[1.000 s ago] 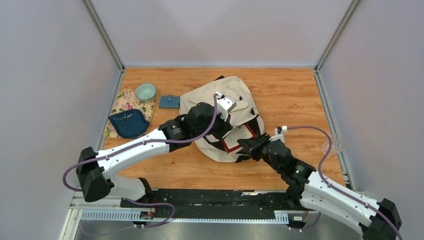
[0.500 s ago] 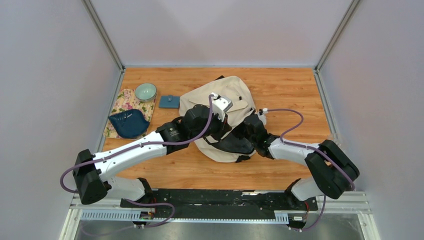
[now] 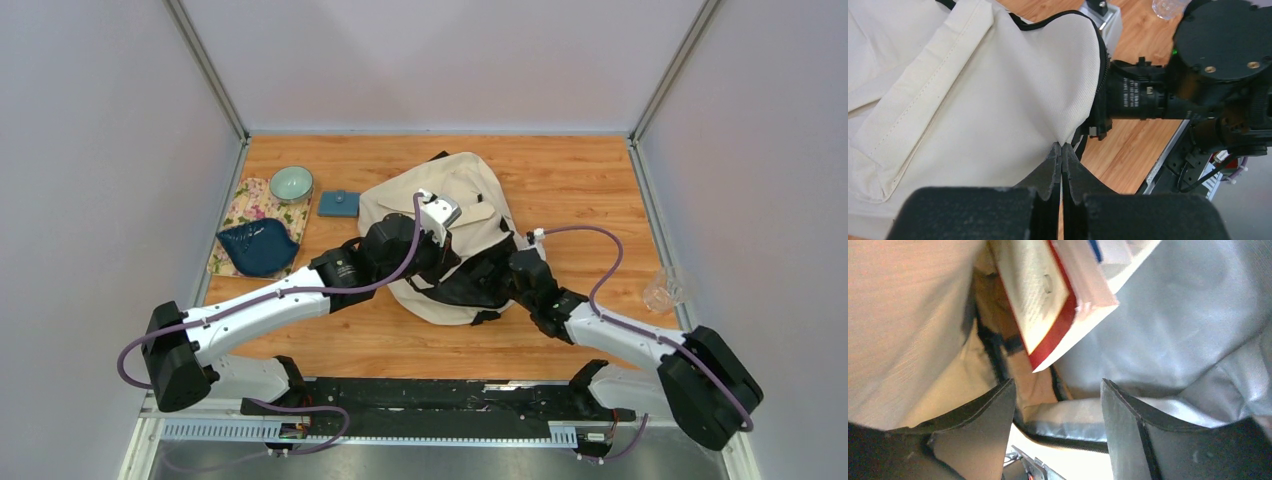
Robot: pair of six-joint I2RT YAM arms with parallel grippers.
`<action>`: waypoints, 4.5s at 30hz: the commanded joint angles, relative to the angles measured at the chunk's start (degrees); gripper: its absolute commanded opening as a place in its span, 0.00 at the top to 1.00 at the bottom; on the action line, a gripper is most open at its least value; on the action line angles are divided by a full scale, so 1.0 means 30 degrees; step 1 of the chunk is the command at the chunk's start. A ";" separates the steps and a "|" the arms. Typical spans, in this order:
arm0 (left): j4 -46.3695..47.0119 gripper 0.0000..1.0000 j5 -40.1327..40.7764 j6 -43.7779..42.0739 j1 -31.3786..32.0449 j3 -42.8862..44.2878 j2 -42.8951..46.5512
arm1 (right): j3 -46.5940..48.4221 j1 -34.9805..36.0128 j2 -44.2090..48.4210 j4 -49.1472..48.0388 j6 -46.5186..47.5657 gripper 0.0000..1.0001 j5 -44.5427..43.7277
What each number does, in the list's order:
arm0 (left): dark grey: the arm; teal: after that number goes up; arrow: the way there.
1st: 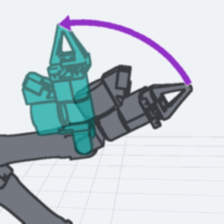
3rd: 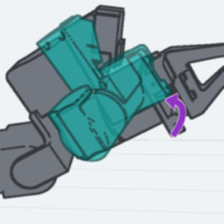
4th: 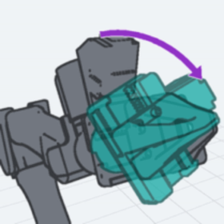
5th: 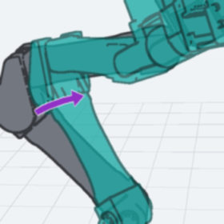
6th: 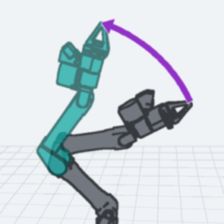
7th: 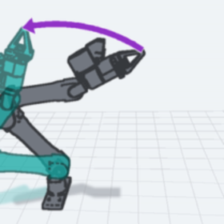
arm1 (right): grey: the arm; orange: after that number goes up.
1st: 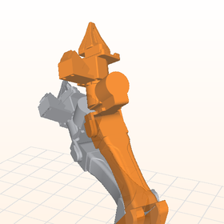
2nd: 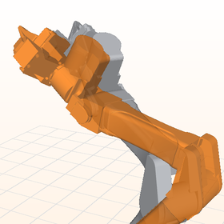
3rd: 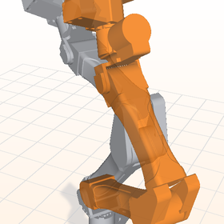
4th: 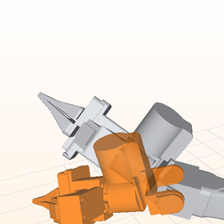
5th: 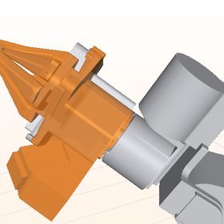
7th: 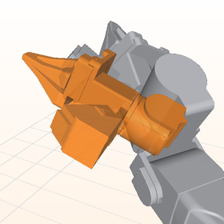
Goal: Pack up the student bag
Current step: Place the book in the student bag.
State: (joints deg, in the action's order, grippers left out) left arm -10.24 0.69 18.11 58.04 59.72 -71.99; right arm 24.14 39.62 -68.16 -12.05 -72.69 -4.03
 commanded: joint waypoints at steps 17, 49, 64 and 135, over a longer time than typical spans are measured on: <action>0.1509 1.00 -0.0464 0.1112 0.0194 -0.0512 0.1114 | 0.1385 0.0213 0.0166 0.1122 0.1232 1.00 -0.0178; 0.1919 1.00 -0.0259 0.1639 0.0165 -0.2125 0.1847 | 0.0156 0.0886 0.7041 1.0240 0.2405 0.41 -0.6089; 0.1890 1.00 -0.0581 0.1786 0.0165 -0.2213 0.1818 | -0.1837 0.0857 0.9274 1.1608 0.1464 0.47 -0.7618; 0.1803 0.56 -0.4009 0.3045 0.0223 -0.5374 -0.0938 | -0.1572 -0.1955 1.3665 1.4330 0.4072 1.00 -0.1880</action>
State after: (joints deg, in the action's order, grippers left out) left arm -4.25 -9.19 25.63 58.33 46.74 -76.90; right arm 19.51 33.93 -29.36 27.79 -60.18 -11.42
